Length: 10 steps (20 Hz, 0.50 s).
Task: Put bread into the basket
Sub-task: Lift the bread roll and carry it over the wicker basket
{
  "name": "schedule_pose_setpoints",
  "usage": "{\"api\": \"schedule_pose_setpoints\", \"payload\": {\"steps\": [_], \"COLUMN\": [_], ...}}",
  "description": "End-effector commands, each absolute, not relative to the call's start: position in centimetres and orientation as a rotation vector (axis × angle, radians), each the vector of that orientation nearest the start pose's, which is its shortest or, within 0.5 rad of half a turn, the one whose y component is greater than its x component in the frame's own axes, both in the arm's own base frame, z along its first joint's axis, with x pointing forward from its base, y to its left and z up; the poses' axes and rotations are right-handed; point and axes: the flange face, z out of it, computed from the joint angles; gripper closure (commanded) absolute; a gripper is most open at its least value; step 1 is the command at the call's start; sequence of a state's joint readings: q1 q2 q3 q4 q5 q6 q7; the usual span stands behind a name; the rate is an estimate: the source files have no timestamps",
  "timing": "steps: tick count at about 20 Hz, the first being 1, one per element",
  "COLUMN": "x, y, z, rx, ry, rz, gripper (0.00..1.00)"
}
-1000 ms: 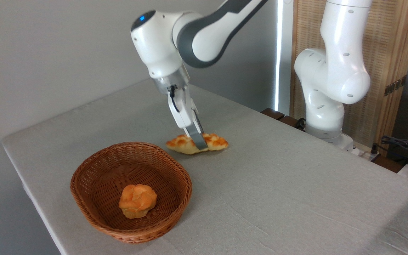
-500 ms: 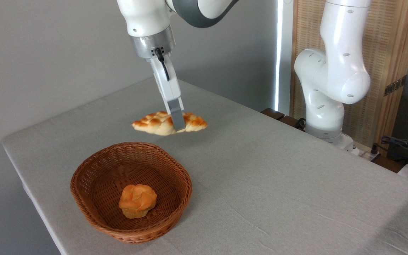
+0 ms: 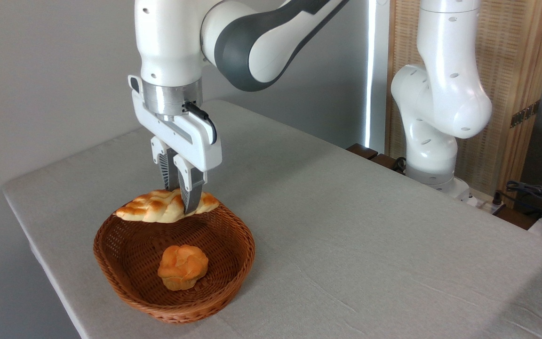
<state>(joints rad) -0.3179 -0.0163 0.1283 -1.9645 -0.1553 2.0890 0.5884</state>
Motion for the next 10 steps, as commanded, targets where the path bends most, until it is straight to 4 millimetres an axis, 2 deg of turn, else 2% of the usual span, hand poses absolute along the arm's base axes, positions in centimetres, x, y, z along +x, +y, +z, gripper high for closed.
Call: {"api": "schedule_pose_setpoints", "payload": {"steps": [1,2,5,10], "x": [56.5,56.5,57.0,57.3], "y": [-12.2,-13.2,-15.5,-15.7], "z": [48.4,47.6,45.5,45.3], "rx": [-3.057,-3.042,-2.989,-2.982], "ry": [1.099,1.132,1.19,1.192], "rz": [-0.272,-0.267,-0.271,-0.289], "gripper": [0.36,0.02,0.0,0.0]}}
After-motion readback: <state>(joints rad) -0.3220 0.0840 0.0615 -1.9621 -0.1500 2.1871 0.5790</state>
